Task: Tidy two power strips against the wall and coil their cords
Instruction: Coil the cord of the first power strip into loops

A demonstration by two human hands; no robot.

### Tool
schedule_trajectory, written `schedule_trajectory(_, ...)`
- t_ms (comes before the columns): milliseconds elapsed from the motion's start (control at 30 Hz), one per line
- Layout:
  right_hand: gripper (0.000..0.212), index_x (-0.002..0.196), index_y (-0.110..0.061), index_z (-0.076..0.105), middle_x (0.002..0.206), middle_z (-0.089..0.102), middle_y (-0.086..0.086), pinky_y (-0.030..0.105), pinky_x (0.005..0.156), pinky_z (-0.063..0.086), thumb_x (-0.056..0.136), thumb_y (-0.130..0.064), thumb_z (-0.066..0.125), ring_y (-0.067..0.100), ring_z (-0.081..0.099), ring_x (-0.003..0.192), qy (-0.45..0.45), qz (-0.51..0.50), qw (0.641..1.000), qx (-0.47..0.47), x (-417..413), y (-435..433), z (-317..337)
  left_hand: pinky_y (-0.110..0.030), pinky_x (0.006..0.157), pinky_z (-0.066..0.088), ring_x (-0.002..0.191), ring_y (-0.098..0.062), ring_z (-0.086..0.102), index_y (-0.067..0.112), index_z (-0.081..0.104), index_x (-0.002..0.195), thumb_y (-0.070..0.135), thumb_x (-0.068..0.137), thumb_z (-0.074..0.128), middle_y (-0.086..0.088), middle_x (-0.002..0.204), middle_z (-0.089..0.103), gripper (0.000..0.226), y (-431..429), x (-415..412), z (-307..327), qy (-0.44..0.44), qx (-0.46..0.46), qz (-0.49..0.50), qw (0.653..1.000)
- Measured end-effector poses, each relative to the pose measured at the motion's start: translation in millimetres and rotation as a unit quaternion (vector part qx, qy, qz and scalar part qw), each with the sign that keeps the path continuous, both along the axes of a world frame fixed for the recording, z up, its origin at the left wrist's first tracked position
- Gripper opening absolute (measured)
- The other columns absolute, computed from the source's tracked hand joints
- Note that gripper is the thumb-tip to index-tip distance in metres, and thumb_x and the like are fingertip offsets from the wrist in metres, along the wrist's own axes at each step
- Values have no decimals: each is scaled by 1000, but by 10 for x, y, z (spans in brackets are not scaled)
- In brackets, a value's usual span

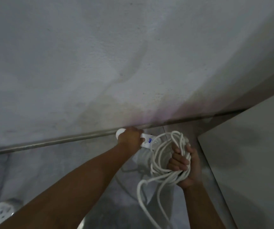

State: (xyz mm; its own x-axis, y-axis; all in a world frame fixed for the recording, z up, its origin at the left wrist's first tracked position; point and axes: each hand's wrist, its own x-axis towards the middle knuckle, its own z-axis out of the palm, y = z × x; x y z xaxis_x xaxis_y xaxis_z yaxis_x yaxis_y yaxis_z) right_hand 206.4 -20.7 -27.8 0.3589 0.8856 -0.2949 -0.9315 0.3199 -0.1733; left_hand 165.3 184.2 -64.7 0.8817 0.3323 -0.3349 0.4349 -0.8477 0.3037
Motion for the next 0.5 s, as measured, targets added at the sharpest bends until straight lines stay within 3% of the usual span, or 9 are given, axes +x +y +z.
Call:
schedule_trajectory(133,28,87,-4,54,50,39,-5,26,54,38,89,-29,41,9,36,43,-7,-31,999,13,-6,21,-82,-34,99,43,122,-25,54,26,56,125,41,94,43,-5,131,58,37,50,-37,1,56,-35,-24,998)
schedule_trajectory(233,30,81,-4,52,49,38,-7,25,50,40,87,-31,40,6,36,41,61,-71,995,22,36,75,-108,-36,98,45,120,-27,54,26,57,121,44,94,42,-6,131,56,36,77,-98,13,99,-39,-26,994)
schedule_trajectory(300,24,75,-7,49,45,38,-6,22,47,40,84,-29,44,7,37,37,106,-108,988,-8,97,146,-124,-35,91,46,115,-29,56,20,49,125,40,93,48,-8,127,57,38,13,-192,2,47,-33,6,998)
schedule_trajectory(400,24,66,-10,50,40,42,-6,13,48,35,79,-31,47,3,45,34,98,-138,980,-105,224,268,-137,-20,73,46,92,-27,64,16,50,111,20,90,55,-5,96,66,22,-141,-381,-18,-108,-125,65,984)
schedule_trajectory(433,27,61,-10,52,40,42,-5,12,48,37,77,-31,47,2,45,34,91,-138,978,-124,251,305,-135,-14,74,45,89,-25,63,14,51,108,13,90,55,-4,90,65,19,-177,-451,-16,-141,-163,91,972)
schedule_trajectory(500,30,56,-10,54,38,42,-4,14,47,41,76,-30,48,3,44,33,88,-136,976,-146,261,373,-126,-27,87,48,90,-21,62,4,53,111,2,88,53,-9,95,63,23,-235,-633,1,-183,-224,130,948)
